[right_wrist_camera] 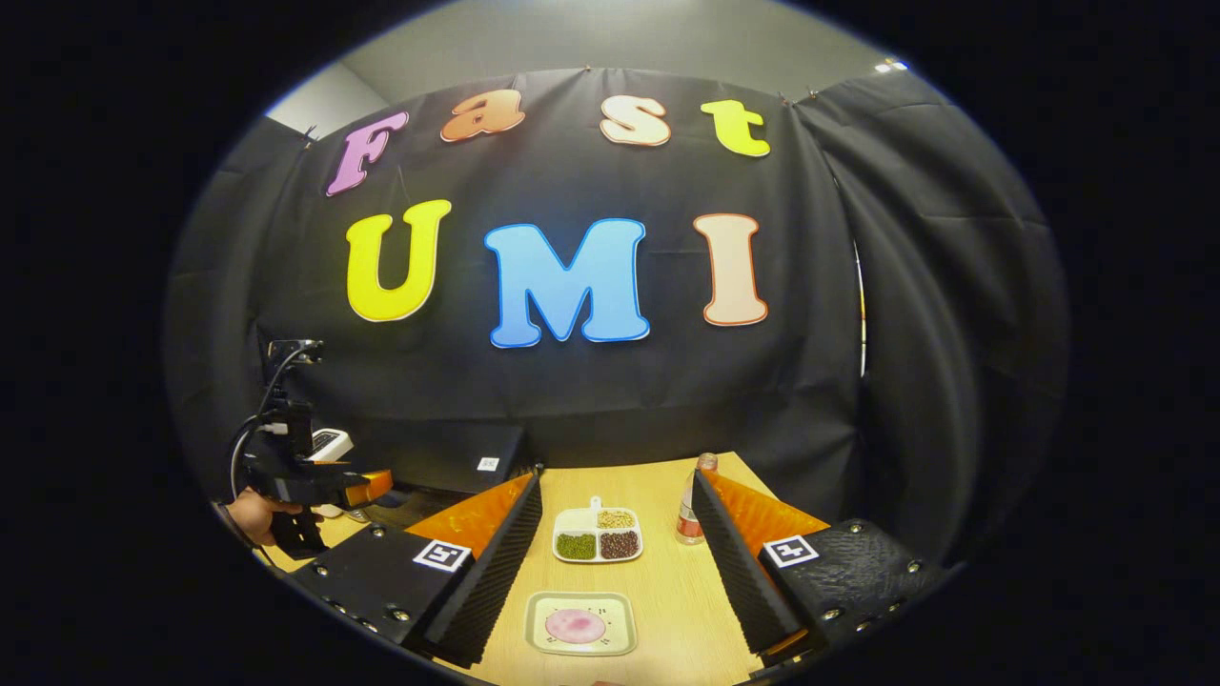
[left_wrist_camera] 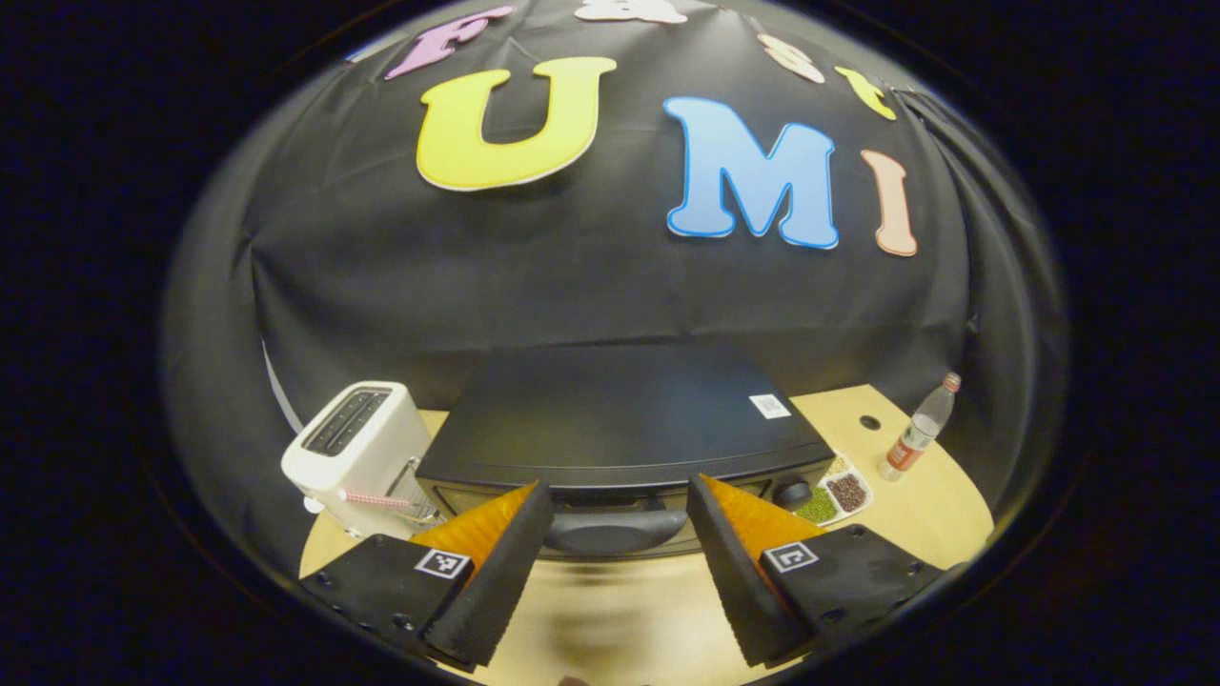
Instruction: Open the electric oven with the left hand, put the food in, and close the electric oven.
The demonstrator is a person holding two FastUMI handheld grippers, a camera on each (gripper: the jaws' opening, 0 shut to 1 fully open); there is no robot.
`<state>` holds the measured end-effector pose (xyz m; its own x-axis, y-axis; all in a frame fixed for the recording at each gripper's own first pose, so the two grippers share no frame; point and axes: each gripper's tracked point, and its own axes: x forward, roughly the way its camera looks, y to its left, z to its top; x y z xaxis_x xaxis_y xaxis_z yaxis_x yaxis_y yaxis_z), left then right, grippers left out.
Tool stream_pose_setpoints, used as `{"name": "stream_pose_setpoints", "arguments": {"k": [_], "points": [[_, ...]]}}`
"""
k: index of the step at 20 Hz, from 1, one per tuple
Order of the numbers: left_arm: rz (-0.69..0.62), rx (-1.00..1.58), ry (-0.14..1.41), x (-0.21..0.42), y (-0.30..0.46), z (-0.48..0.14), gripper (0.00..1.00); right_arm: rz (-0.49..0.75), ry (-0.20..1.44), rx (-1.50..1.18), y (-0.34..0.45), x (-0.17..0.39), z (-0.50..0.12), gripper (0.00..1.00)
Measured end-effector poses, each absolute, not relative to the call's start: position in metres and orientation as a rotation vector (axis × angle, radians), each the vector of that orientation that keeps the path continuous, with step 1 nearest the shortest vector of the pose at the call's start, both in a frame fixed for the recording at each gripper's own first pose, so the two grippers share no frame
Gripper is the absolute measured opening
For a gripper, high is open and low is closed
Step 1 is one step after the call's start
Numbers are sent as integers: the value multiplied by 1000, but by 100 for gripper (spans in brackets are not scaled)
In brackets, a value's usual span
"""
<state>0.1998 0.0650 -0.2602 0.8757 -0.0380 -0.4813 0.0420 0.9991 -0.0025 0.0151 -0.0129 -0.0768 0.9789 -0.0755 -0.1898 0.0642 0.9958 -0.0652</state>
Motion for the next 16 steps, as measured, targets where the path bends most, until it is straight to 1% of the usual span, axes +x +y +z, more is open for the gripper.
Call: {"name": "stream_pose_setpoints", "arguments": {"k": [3, 4, 6, 7, 8, 9, 10, 11, 12, 13, 16], "points": [[-30, 2, 547, 211, 70, -284, 96, -86, 206, -68, -17, 15, -80, 96], [-27, 6, 557, 214, 71, -290, 92, -90, 207, -71, -19, 16, -81, 96], [-22, 29, 549, 219, 73, -293, 100, -96, 210, -80, -22, 17, -83, 96], [-20, 39, 546, 220, 71, -291, 100, -98, 211, -85, -22, 18, -83, 96], [-19, 45, 541, 220, 71, -292, 92, -97, 212, -87, -22, 18, -84, 96], [-18, 42, 539, 218, 71, -294, 100, -96, 214, -88, -22, 18, -85, 96], [-17, 37, 538, 215, 71, -294, 96, -94, 216, -87, -22, 19, -86, 96], [-16, 33, 537, 211, 70, -294, 96, -90, 215, -84, -21, 19, -86, 96], [-18, 36, 538, 206, 70, -296, 100, -87, 215, -80, -20, 19, -86, 96], [-16, 37, 537, 200, 70, -297, 96, -83, 214, -75, -19, 19, -85, 96], [-12, 42, 541, 174, 69, -304, 96, -73, 205, -65, -16, 20, -82, 96]]}}
